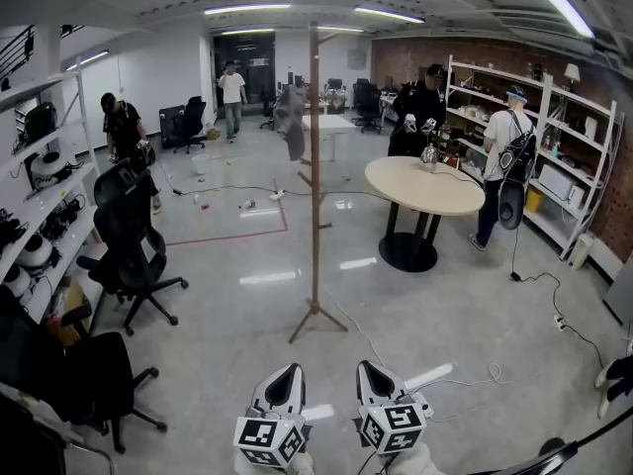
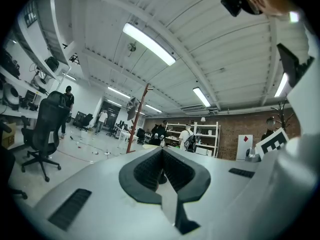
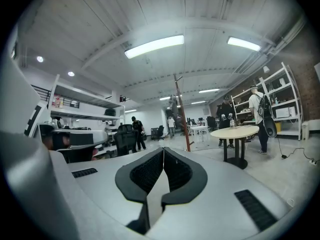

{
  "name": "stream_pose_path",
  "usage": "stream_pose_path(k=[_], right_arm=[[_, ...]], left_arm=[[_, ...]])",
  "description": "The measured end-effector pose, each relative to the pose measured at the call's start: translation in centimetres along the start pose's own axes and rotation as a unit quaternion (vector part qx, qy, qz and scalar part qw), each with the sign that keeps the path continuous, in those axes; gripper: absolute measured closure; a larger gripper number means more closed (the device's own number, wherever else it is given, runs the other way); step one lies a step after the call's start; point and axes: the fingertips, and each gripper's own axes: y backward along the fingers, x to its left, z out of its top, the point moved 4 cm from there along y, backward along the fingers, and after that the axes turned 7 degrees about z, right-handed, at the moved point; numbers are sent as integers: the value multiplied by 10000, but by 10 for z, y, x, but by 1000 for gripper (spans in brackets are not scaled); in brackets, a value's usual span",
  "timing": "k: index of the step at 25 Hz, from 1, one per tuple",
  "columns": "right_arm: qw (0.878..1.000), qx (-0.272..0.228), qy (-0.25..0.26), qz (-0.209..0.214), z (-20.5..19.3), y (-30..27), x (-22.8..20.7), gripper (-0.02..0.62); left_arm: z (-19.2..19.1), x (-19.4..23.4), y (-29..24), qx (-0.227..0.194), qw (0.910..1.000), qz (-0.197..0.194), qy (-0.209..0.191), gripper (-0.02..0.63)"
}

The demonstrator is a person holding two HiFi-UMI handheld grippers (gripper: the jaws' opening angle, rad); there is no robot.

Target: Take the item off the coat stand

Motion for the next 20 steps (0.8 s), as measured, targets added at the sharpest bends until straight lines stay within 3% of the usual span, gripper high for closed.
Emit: stream_pose_path(k=[20], right_arm=[[9999, -89, -27, 77, 16, -121, -16, 586]], left_arm=[[21, 62, -105, 15, 9999, -137, -6, 626]])
